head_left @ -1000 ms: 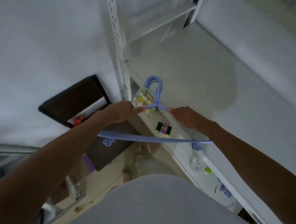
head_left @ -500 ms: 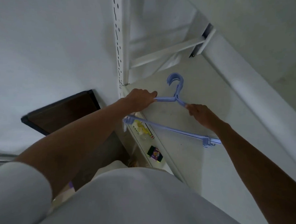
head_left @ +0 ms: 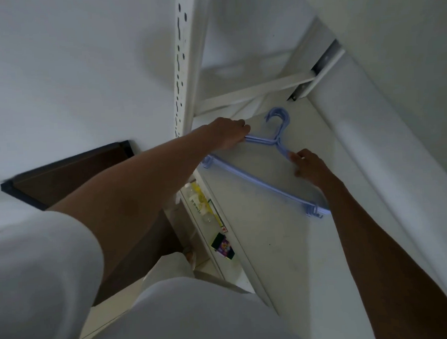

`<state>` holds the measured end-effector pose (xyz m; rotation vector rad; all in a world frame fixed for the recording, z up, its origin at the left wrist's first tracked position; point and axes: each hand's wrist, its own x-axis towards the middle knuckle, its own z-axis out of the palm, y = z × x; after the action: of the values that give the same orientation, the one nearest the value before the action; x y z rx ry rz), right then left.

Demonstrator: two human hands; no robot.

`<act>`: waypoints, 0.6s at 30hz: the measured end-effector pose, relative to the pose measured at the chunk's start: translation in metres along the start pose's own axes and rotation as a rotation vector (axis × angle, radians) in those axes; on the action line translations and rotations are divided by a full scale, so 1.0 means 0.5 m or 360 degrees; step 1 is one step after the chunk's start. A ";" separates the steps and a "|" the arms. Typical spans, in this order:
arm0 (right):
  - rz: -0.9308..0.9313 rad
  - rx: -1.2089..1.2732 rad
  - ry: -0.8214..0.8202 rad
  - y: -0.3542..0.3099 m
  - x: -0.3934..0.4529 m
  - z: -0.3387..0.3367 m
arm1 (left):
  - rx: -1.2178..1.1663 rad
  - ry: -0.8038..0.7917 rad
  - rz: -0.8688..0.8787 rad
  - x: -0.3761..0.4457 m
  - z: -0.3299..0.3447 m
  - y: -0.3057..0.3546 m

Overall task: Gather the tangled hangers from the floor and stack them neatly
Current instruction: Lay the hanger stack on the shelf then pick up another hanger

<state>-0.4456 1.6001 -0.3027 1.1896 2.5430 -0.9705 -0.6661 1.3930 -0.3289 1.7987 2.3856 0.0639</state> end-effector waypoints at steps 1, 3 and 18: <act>0.0011 -0.0053 -0.0010 -0.003 0.008 -0.002 | 0.0005 -0.0002 -0.0004 0.008 0.002 -0.002; 0.0007 -0.0179 0.0011 -0.007 0.020 0.002 | 0.0032 -0.0011 -0.0021 0.016 0.013 -0.006; 0.0154 -0.0335 0.0251 -0.019 0.033 0.048 | -0.0021 0.0237 0.0052 0.009 0.056 -0.023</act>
<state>-0.4664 1.5909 -0.3233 1.3581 2.5984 -0.5918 -0.6740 1.3925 -0.3585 1.8891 2.4478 0.2249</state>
